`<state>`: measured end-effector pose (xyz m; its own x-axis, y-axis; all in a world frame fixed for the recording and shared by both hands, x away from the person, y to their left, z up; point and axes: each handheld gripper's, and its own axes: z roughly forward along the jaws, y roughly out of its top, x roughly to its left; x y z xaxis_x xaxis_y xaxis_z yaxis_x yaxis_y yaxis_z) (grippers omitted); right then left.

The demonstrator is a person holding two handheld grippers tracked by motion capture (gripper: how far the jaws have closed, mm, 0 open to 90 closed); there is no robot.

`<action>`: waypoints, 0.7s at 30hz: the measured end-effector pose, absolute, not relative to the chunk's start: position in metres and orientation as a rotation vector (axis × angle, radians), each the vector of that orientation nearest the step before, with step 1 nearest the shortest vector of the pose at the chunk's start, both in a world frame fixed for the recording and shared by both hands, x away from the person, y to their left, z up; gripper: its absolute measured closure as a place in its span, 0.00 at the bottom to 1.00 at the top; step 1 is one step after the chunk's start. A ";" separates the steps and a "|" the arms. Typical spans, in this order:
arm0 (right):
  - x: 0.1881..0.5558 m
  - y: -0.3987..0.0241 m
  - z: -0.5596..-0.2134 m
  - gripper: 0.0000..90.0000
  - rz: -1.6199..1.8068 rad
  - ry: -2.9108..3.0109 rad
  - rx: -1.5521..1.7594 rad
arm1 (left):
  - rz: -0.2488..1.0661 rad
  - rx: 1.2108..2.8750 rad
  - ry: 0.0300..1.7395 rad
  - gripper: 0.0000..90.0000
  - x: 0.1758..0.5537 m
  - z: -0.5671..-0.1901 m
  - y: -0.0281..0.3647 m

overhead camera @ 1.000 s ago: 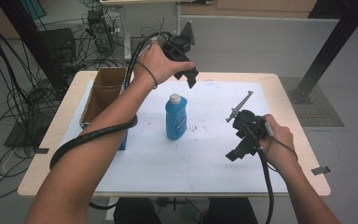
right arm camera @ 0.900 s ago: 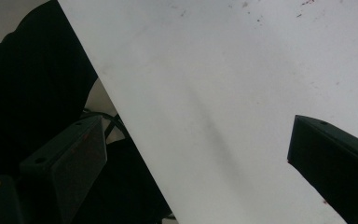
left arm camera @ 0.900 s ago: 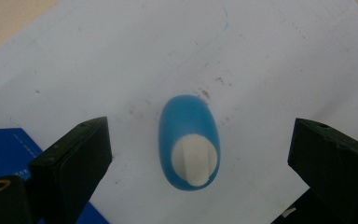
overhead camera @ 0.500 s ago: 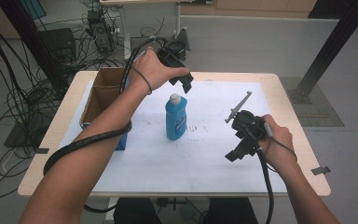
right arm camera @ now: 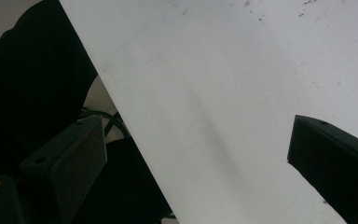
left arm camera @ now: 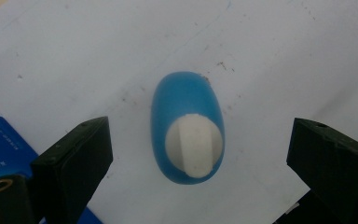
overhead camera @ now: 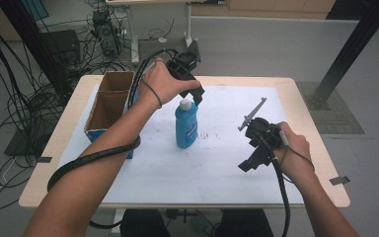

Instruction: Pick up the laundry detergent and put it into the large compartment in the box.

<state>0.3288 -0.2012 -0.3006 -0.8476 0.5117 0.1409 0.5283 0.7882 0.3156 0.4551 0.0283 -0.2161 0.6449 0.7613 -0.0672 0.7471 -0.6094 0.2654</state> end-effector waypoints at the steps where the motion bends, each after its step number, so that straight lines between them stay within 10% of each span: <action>1: 0.329 -0.201 -0.301 0.05 -0.539 -2.925 -0.852 | 0.074 2.598 1.216 0.08 0.455 -0.218 0.029; 21: 0.330 -0.199 -0.307 0.05 -0.533 -2.914 -0.853 | 0.059 2.585 1.245 0.07 0.455 -0.245 0.033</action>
<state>0.3298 -0.1994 -0.3067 -0.8454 0.5122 0.1517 0.5327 0.7873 0.3105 0.4552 0.0331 -0.2449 0.6296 0.7729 -0.0797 0.7618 -0.5938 0.2591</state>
